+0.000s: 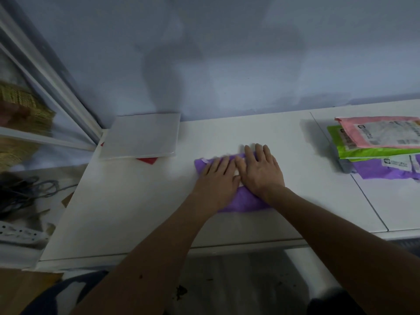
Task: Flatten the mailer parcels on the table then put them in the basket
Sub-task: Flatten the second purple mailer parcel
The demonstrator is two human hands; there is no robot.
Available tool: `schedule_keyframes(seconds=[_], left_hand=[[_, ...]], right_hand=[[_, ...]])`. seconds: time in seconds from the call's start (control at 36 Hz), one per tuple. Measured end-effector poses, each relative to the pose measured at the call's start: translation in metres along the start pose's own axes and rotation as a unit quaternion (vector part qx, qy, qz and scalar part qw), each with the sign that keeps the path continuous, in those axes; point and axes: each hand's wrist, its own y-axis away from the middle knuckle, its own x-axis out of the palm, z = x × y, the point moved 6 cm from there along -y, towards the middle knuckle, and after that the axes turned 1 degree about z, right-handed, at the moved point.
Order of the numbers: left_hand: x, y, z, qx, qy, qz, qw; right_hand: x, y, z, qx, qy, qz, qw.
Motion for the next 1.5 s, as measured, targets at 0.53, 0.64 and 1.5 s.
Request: schedule_keyframes(seconds=[0.53,0.64,1.5], left_hand=[[0.01,0.011,0.019,0.028,-0.048,-0.084,0.995],[0.0,0.009,0.014,0.001,-0.053,-0.092,0.994],[0.021,0.004,-0.008,-0.005,-0.009,-0.06,0.998]], right_hand=[[-0.005,0.013,0.007,-0.099,0.051,0.013,0.994],[-0.003,0.021,0.008,-0.132,0.059,0.018,0.989],[0.011,0.022,0.005,-0.131,0.092,-0.031,0.987]])
